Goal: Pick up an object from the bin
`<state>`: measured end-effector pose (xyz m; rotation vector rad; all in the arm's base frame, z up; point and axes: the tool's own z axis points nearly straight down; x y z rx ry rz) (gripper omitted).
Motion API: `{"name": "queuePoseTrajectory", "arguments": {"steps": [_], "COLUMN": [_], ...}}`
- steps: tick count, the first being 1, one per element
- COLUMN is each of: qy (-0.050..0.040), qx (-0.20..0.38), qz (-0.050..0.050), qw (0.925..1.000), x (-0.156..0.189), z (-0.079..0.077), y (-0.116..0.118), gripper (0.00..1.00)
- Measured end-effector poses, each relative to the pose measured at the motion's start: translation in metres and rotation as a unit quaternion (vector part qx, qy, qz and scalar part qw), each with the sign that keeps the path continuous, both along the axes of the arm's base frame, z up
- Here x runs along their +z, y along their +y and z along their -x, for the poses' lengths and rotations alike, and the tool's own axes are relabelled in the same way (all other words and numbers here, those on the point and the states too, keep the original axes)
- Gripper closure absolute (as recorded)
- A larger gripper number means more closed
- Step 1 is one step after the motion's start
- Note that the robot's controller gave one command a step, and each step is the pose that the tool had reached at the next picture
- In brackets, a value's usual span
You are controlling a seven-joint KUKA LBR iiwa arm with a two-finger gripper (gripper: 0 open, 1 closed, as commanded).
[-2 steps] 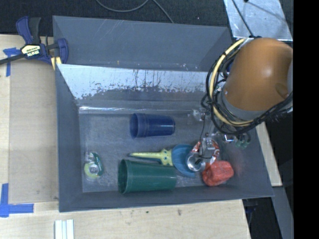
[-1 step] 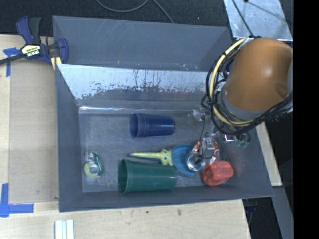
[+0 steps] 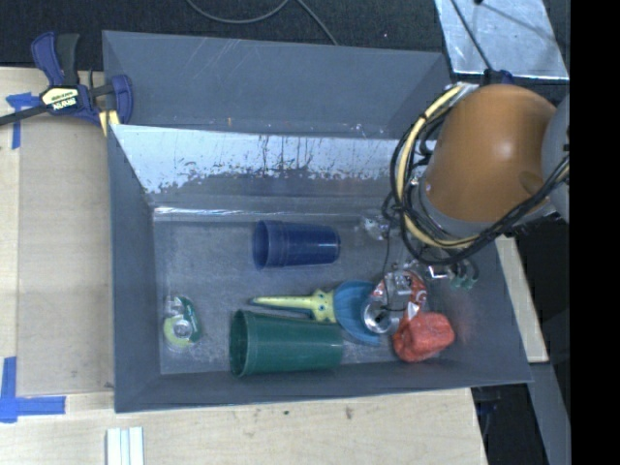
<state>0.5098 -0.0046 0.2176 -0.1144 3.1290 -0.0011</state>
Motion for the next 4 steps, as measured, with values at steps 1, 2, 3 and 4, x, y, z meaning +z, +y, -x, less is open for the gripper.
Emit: {"name": "queuePoseTrajectory", "arguments": {"steps": [1, 2, 3, 4], "qy": [-0.0003, -0.0015, -0.0027, -0.0026], "qx": [0.055, 0.054, 0.229, 0.228], "qz": [0.001, 0.001, 0.003, 0.002], "qw": [0.9985, 0.9985, 0.9735, 0.9736], "x": [-0.060, -0.110, -0.129, -0.129], "z": [-0.005, -0.005, -0.041, -0.041], "y": [-0.027, -0.040, -0.023, -0.023], "gripper": [0.00, 0.00, 1.00, 1.00]}}
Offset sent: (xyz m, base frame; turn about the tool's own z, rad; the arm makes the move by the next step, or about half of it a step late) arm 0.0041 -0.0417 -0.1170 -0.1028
